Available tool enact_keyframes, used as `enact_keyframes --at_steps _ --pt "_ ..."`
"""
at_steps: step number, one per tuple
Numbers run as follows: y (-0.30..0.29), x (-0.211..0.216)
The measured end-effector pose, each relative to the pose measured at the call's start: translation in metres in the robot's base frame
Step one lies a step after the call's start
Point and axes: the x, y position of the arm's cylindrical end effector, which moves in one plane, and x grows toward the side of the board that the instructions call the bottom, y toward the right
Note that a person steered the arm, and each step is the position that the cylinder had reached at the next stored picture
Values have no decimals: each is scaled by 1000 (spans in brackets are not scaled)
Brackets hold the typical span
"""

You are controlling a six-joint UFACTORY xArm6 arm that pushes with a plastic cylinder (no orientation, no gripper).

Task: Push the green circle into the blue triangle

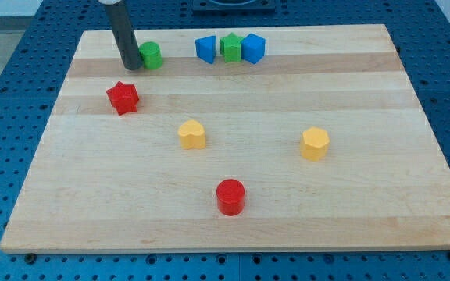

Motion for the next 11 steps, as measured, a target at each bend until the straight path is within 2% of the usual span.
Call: enact_keyframes --at_steps 3,11 --pt "7 -29" --pt "65 -33"
